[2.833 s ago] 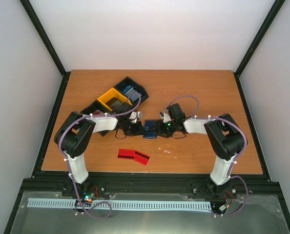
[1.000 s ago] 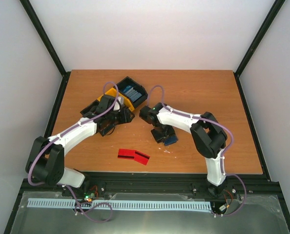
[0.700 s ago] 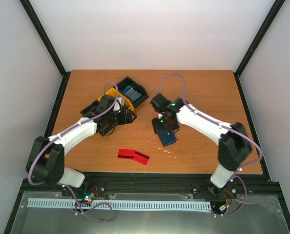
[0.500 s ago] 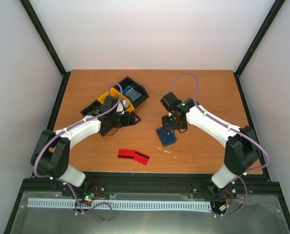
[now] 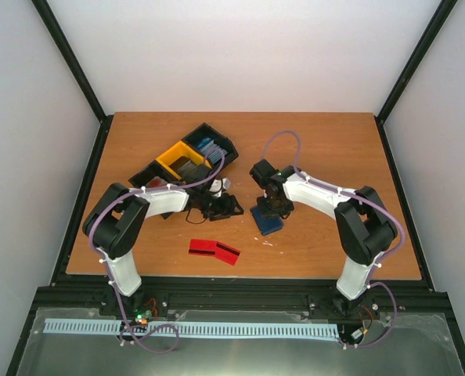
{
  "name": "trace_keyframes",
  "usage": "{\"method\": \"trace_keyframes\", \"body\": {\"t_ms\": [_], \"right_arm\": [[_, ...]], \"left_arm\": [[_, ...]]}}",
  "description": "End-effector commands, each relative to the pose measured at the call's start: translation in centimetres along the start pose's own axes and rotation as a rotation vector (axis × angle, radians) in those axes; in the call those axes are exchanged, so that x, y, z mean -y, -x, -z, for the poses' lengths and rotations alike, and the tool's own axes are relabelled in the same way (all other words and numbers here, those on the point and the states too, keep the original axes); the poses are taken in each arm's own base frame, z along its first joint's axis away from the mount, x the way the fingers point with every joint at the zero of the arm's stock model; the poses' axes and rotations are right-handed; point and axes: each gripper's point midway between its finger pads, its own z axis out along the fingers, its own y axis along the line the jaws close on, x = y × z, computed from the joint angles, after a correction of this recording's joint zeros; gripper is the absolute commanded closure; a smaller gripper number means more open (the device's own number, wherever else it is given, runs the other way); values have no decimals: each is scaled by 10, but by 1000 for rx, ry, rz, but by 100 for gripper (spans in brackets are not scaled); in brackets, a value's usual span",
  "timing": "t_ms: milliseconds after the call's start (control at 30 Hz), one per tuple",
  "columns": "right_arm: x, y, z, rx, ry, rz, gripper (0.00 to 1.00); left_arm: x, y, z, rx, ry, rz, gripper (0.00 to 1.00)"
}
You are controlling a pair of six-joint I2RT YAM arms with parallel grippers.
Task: Put the credit cards into the card holder
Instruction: Turn over the card holder at the center of the board, then close the card holder at the center of the board.
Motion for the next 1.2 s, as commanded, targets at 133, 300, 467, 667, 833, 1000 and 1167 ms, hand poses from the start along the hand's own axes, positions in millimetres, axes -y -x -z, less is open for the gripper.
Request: {"method": "trace_keyframes", "body": {"t_ms": [133, 300, 467, 667, 833, 1000, 1167], "right_arm": [[9, 6, -4, 22, -60, -4, 85], [13, 4, -3, 23, -77, -8, 97], [14, 4, 0, 24, -83, 6, 66], [13, -1, -9, 1, -87, 15, 63], [17, 1, -8, 14, -112, 7, 75], [23, 4, -2, 30, -143, 4, 87], [27, 3, -2, 25, -166, 10, 89]], "left_arm": [[23, 13, -12, 6, -76, -17, 40], [19, 9, -17, -13, -74, -4, 40], [18, 7, -19, -17, -69, -1, 39], [18, 7, -19, -17, -70, 2, 39], [17, 6, -20, -18, -66, 7, 39], [17, 6, -22, -21, -66, 8, 39], [18, 7, -22, -21, -67, 10, 39]]}}
